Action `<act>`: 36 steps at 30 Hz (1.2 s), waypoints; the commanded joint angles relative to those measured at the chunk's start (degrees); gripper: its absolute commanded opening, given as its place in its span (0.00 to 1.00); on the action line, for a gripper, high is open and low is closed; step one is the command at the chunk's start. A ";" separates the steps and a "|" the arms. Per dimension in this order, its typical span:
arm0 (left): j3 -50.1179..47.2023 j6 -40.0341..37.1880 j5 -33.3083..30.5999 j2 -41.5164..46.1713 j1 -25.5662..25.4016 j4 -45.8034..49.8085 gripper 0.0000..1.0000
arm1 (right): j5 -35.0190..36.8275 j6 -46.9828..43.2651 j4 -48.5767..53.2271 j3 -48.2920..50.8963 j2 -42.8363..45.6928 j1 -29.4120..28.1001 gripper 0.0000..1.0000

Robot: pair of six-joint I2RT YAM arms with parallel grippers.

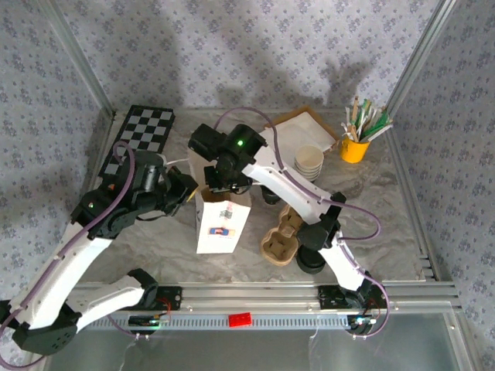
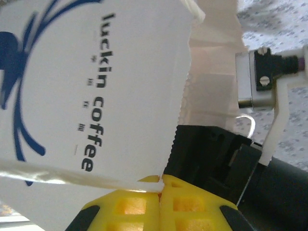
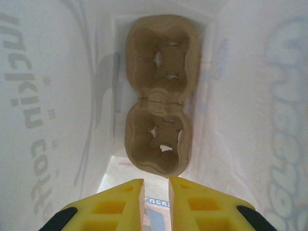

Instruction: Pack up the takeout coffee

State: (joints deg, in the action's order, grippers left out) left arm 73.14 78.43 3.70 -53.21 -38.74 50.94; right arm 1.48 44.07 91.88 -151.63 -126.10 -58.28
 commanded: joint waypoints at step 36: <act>6.65 -9.24 2.45 -5.54 -1.26 15.21 0.37 | 0.73 -5.65 1.39 -3.58 1.74 -3.21 0.19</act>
State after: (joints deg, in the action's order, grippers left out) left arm 80.75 71.37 5.13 -59.70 -39.81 65.80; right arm 2.61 39.46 91.83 -153.27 -123.85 -61.06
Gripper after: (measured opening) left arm 0.388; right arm 0.201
